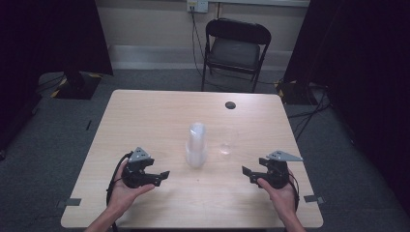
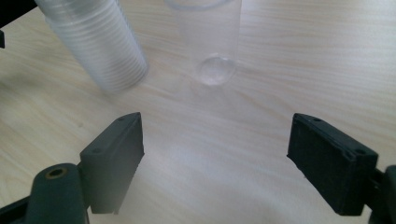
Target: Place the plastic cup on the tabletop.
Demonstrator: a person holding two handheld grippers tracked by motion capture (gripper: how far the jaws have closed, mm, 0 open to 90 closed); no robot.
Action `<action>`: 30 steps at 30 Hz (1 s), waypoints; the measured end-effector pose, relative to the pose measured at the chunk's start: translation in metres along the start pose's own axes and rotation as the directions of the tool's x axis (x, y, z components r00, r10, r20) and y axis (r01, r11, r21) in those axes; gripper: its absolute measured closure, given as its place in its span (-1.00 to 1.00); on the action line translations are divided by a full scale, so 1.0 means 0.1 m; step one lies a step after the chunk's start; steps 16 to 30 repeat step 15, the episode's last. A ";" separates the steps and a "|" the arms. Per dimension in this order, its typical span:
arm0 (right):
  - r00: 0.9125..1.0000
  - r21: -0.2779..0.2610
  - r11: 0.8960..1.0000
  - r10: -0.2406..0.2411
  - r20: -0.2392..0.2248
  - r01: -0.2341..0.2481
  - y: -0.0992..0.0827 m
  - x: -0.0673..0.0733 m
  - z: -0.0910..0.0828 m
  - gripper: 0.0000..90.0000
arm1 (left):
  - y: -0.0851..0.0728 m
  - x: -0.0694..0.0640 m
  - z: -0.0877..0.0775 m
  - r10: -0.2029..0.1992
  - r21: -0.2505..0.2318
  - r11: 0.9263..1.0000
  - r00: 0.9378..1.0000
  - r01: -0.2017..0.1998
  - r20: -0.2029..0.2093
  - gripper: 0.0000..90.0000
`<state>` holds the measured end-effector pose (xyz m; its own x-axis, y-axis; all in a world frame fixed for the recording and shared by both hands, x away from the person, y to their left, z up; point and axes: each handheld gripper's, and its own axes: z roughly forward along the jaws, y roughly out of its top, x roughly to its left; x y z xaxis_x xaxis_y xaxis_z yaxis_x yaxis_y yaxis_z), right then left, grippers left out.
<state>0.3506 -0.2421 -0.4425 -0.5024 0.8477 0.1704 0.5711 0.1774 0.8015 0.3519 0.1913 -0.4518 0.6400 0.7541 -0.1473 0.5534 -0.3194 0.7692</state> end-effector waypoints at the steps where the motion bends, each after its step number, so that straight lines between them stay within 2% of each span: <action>1: 1.000 -0.001 1.000 0.004 0.001 -0.004 -0.03 0.00 -0.03 -0.61 | 0.00 -0.01 0.00 0.001 0.004 1.000 1.000 -0.001 0.001 -0.56; 5: 1.000 0.010 1.000 0.011 0.013 -0.011 -0.13 -0.02 -0.09 -0.60 | -0.01 0.00 0.01 -0.003 0.007 1.000 1.000 0.003 -0.002 -0.58; 9: 0.998 0.021 0.999 0.043 0.056 -0.044 -0.32 -0.11 -0.14 -0.59 | -0.03 0.02 0.00 -0.021 0.000 1.000 1.000 0.021 -0.012 -0.62; 14: 0.995 0.005 0.999 0.042 0.091 -0.042 -0.32 -0.15 -0.16 -0.59 | -0.04 0.05 0.02 -0.038 0.004 0.999 0.999 0.038 -0.017 -0.61; 30: 0.995 0.005 0.999 0.042 0.091 -0.042 -0.32 -0.15 -0.16 -0.59 | -0.04 0.05 0.02 -0.038 0.004 0.999 0.999 0.038 -0.017 -0.61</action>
